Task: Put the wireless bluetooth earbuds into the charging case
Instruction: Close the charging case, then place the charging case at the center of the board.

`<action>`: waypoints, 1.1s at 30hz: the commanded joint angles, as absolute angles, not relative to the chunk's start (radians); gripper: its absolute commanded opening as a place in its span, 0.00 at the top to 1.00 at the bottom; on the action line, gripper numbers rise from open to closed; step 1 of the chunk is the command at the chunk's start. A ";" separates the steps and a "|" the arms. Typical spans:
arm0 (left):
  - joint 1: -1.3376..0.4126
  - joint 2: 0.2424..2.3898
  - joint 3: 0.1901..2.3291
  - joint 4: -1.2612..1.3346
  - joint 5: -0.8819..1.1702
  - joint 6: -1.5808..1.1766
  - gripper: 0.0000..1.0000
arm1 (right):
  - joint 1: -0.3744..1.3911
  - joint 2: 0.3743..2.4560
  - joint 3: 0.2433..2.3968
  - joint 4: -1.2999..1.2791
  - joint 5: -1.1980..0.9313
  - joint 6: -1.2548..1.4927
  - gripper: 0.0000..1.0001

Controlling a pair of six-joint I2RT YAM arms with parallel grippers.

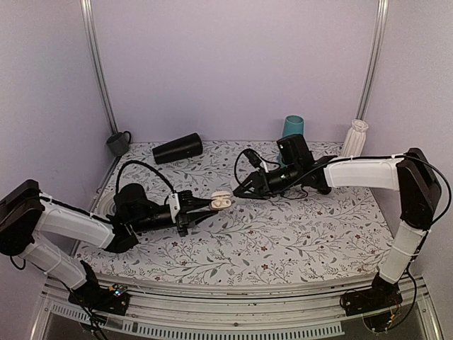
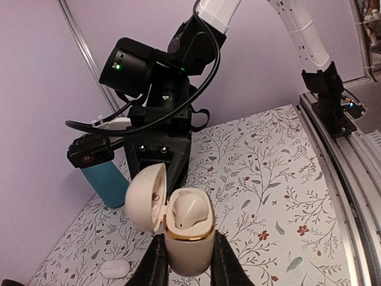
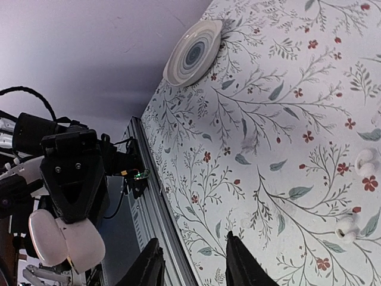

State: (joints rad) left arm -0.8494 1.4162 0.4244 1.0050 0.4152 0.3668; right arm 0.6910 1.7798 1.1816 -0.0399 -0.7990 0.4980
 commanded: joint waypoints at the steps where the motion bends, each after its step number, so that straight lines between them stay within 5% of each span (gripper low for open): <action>1: -0.833 1.393 0.474 0.979 0.495 0.316 1.00 | 0.740 1.769 1.263 0.019 -0.816 0.416 0.63; 18: -0.766 1.423 0.507 0.999 0.554 0.138 1.00 | 0.787 1.624 1.216 0.123 -0.916 0.342 0.60; 33: -0.683 1.445 0.554 0.914 0.476 -0.130 1.00 | 0.681 1.448 1.000 0.224 -0.572 0.419 0.50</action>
State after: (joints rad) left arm -0.7238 1.4250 0.5182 0.9451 0.5034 -0.0006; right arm 0.7418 1.5501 1.0779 0.1226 -0.7136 0.3683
